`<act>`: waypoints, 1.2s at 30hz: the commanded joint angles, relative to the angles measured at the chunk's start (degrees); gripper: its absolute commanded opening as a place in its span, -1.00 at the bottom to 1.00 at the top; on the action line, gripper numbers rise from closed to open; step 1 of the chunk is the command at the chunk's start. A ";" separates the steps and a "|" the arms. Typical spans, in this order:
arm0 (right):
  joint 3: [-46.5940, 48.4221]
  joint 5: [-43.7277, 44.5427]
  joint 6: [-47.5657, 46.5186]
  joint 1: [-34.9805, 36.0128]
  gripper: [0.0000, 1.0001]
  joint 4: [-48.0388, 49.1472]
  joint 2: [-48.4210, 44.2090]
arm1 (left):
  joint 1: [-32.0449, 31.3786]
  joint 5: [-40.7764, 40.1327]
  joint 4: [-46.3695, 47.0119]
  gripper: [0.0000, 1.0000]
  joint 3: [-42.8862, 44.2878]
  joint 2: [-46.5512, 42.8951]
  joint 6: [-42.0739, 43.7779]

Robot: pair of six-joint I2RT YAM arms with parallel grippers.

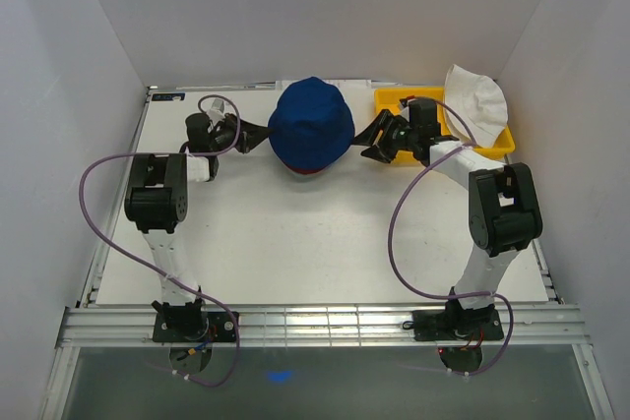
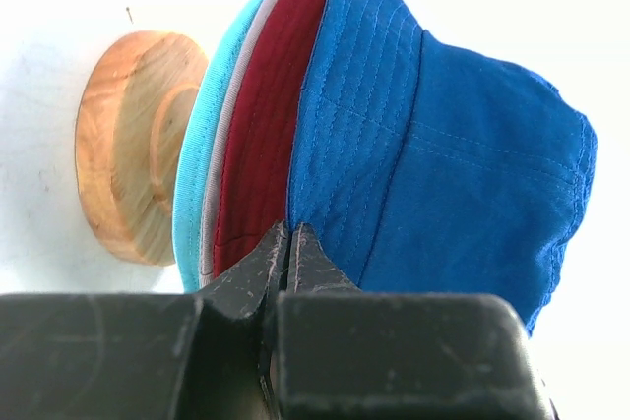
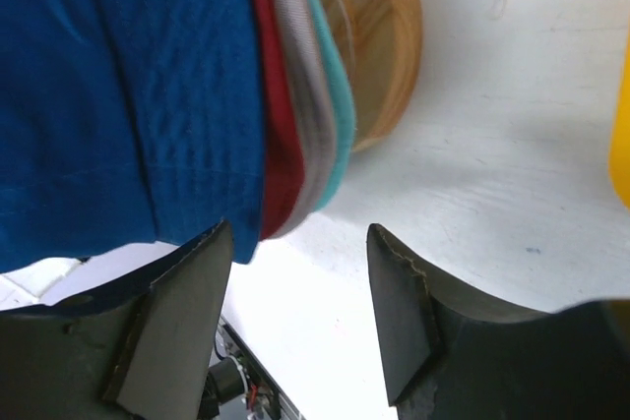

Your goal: Stack the hats

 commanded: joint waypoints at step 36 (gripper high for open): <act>-6.33 1.39 17.73 3.10 -0.19 29.01 1.63 | -0.04 -1.98 -0.12 -0.88 -8.73 -9.45 0.73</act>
